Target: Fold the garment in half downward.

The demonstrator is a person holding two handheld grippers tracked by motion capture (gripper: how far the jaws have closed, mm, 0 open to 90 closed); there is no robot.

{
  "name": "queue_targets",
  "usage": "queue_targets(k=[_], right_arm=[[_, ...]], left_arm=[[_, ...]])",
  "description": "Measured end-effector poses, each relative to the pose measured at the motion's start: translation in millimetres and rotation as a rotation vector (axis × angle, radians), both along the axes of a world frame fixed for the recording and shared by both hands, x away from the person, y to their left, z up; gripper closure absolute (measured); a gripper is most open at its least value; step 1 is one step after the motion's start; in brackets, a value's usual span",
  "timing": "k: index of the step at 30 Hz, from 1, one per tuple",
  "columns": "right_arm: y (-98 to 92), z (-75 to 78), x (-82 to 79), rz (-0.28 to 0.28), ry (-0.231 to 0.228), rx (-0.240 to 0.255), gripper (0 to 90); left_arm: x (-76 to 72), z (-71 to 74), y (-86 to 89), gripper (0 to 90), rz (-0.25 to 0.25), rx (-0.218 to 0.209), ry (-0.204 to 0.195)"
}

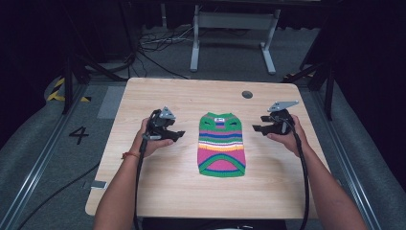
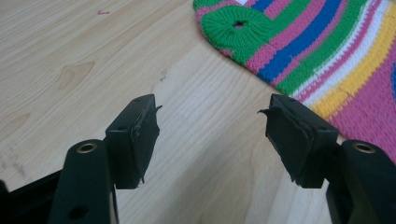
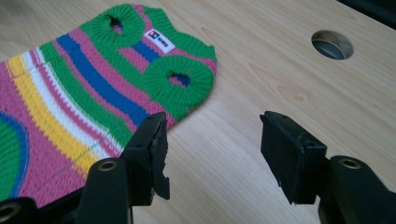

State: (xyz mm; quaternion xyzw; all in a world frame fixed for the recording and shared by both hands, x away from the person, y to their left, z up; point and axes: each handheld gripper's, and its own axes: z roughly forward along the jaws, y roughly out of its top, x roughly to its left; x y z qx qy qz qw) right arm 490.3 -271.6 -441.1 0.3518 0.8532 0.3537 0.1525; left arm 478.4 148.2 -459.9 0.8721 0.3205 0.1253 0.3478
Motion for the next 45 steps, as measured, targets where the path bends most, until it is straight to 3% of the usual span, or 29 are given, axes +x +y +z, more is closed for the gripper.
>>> queue_targets(k=[6,7,8,10,16,21,26,35,38,41,45], right_arm=[[13.1,-3.5,19.8,-0.006,-0.011,-0.001,42.8],[13.1,-3.5,19.8,-0.006,-0.011,-0.001,42.8],[15.4,-5.0,23.6,-0.006,-0.021,0.006,44.4],[19.9,-8.8,30.7,-0.008,-0.001,0.011,44.1],[38.1,-19.4,44.5,-0.003,-0.003,0.015,46.4],[52.8,-33.7,50.7,0.009,0.016,0.001,48.0],[59.3,-43.4,56.2,-0.003,0.028,-0.011,48.2],[59.6,-56.0,65.0,-0.048,0.054,-0.02,48.2],[56.4,-59.7,67.3,-0.065,0.065,0.004,48.4],[55.5,-61.0,68.3,-0.07,0.075,0.025,50.8],[56.5,-61.0,66.5,-0.06,0.076,0.035,60.6]], left_arm=[[22.1,-5.0,-22.7,33.8,0.001,0.007,0.009],[26.9,-6.3,-27.5,33.8,0.003,0.011,-0.004],[33.0,-8.1,-32.4,34.0,-0.001,-0.004,0.021],[41.8,-9.9,-40.4,33.8,0.001,-0.013,0.019],[59.2,-12.6,-56.6,35.5,0.031,-0.02,0.023],[65.3,-15.4,-66.0,35.6,0.062,-0.025,0.015],[72.6,-26.1,-79.2,35.6,0.067,-0.027,0.051],[81.4,-41.4,-90.4,37.4,0.091,0.002,0.072],[82.9,-42.3,-91.0,37.3,0.097,-0.008,0.068],[82.5,-42.4,-92.1,37.4,0.1,-0.005,0.063],[80.7,-42.2,-92.8,42.1,0.1,-0.015,0.064]])
